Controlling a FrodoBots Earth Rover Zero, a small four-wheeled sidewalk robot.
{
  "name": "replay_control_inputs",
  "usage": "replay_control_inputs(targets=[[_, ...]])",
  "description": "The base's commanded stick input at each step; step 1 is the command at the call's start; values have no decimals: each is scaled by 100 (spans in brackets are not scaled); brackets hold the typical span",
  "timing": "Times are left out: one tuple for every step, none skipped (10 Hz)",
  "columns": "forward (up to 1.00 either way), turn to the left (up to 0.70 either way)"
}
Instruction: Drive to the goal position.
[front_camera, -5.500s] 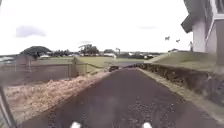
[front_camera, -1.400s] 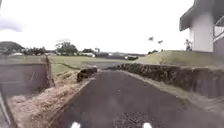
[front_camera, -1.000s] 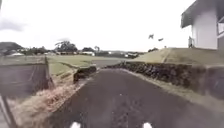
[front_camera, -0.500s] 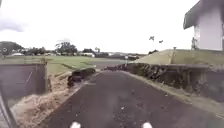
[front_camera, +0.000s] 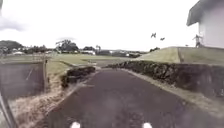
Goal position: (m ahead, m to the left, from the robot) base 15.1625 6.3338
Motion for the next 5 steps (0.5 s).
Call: replay_control_inputs(targets=[[85, 0], [85, 0], [85, 0], [85, 0], [85, 0]])
